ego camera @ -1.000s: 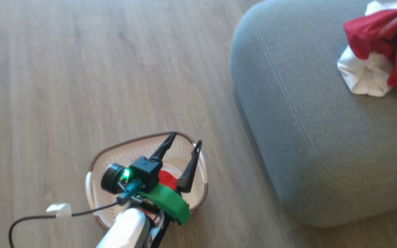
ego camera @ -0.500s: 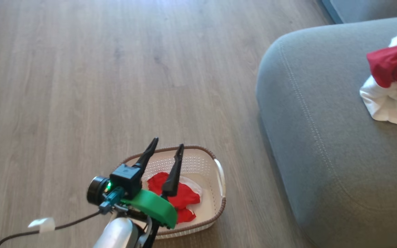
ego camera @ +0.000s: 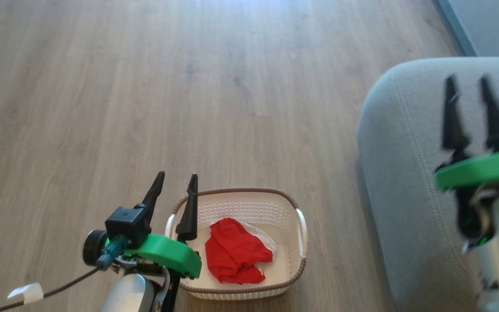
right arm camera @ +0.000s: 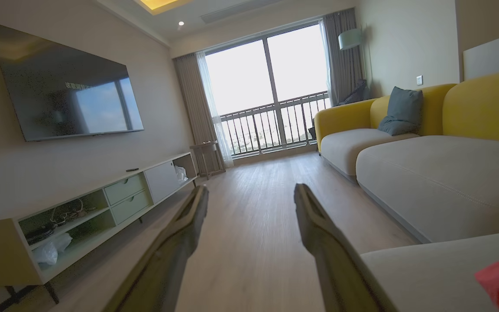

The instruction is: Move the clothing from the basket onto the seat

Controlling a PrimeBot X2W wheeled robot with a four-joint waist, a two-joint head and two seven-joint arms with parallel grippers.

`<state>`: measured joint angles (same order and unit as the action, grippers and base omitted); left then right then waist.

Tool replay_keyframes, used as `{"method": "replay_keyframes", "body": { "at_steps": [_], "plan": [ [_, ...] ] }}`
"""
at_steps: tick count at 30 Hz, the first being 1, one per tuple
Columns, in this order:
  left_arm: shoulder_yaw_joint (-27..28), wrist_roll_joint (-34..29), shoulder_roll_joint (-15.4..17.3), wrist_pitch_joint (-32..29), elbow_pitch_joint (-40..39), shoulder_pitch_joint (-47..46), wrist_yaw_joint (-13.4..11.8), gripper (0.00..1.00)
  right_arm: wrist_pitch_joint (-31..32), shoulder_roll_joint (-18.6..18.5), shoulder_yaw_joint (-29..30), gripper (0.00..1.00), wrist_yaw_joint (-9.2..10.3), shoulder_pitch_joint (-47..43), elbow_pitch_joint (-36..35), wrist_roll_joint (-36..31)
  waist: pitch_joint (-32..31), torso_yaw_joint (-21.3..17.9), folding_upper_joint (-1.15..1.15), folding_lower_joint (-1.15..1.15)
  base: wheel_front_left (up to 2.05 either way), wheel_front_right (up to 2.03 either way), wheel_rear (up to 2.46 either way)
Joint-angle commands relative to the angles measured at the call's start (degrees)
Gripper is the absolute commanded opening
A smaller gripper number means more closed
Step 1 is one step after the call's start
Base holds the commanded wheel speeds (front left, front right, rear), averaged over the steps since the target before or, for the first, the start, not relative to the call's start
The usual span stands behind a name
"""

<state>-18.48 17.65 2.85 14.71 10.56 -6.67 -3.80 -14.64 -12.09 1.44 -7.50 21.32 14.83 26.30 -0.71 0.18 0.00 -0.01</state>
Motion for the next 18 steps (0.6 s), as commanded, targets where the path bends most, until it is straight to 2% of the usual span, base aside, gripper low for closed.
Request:
{"method": "replay_keyframes", "body": {
  "at_steps": [1,9,11,18],
  "plan": [
    [2.58,0.42,0.03,0.29,-1.72,-0.9,-0.64,1.0,-0.36,0.61,-1.79,1.0,0.01,-0.29,-1.78,0.3,-0.48,1.34,0.0,0.01,0.0,0.0,0.0],
    [5.16,-0.63,0.03,0.29,-0.11,0.61,-4.04,1.0,-0.36,3.91,-6.42,1.0,0.01,-10.66,0.88,-1.9,-0.97,4.4,0.0,0.01,0.0,0.0,0.0],
    [6.17,-0.78,0.03,0.29,0.47,1.27,-5.09,1.0,-0.36,4.33,-7.55,1.0,0.01,-13.22,1.35,-4.54,-0.93,4.81,0.0,0.01,0.0,0.0,0.0],
    [6.28,-0.49,0.03,0.29,2.2,2.99,-5.19,1.0,-0.36,6.8,-6.46,1.0,0.01,-16.89,2.78,-5.1,-0.78,5.02,0.0,0.01,0.0,0.0,0.0]
  ]
}}
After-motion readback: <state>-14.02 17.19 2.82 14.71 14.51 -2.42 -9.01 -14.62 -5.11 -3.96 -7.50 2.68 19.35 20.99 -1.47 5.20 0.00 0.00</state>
